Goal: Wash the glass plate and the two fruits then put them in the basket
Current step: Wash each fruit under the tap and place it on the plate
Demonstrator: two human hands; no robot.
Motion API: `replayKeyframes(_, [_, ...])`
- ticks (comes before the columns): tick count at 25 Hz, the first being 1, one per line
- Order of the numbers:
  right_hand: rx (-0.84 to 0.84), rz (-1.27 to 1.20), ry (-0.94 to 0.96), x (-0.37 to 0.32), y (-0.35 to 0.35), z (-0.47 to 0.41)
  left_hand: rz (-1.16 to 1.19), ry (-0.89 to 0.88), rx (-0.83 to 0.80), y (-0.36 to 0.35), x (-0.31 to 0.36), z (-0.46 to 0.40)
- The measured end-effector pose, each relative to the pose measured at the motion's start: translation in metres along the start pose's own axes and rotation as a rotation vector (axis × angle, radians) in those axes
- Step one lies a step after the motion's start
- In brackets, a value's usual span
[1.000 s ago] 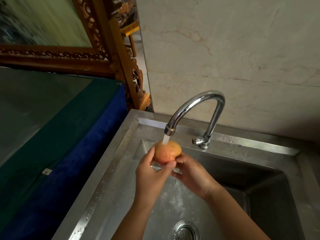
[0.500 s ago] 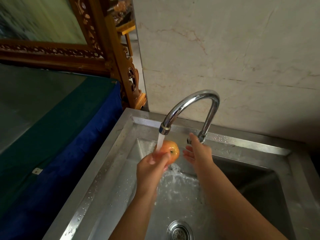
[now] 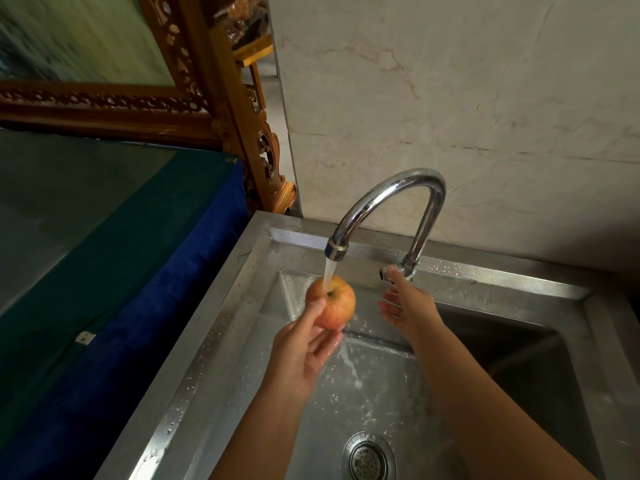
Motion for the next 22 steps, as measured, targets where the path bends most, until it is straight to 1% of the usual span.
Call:
replayKeyframes(2, [0.007, 0.023, -0.034, 0.009, 0.005, 0.0, 0.031, 0.017, -0.009, 0.001, -0.001, 0.001])
replayKeyframes(5, [0.088, 0.061, -0.134, 0.02, 0.011, 0.005, 0.079, 0.036, 0.0, 0.001, 0.0, 0.008])
replayKeyframes(7, [0.076, 0.014, -0.176, 0.017, 0.012, 0.013, 0.118, 0.052, 0.002, 0.001, 0.0, 0.015])
replayKeyframes(8, [0.035, -0.028, -0.207, 0.016, 0.011, 0.02, 0.123, 0.059, 0.0, 0.001, 0.001, 0.02])
replayKeyframes(11, [-0.16, -0.208, -0.325, 0.017, 0.007, 0.053, 0.126, 0.087, -0.001, 0.002, 0.005, 0.036])
replayKeyframes(13, [-0.269, -0.253, -0.342, 0.014, 0.009, 0.084, 0.075, 0.086, -0.003, -0.003, 0.011, 0.053])
replayKeyframes(15, [-0.366, -0.171, -0.299, 0.005, 0.008, 0.116, -0.056, 0.045, -0.02, -0.01, 0.015, 0.074])
replayKeyframes(17, [-0.411, 0.006, -0.214, -0.014, 0.009, 0.15, -0.299, -0.061, -0.07, -0.019, 0.021, 0.099])
replayKeyframes(20, [-0.447, 0.228, -0.092, -0.037, 0.018, 0.197, -0.656, -0.204, -0.23, -0.036, 0.027, 0.136])
replayKeyframes(22, [-0.446, 0.311, -0.001, -0.048, 0.031, 0.23, -0.812, -0.259, -0.34, -0.05, 0.031, 0.159])
Point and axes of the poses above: each hand's wrist, its own z-axis away from the middle knuckle, its own y-axis out of the back of the hand, x = y × z, the point moved 2 cm from there along -z, towards the middle knuckle, and after that the axes turned 5 degrees about -x, right-handed, at the moved point
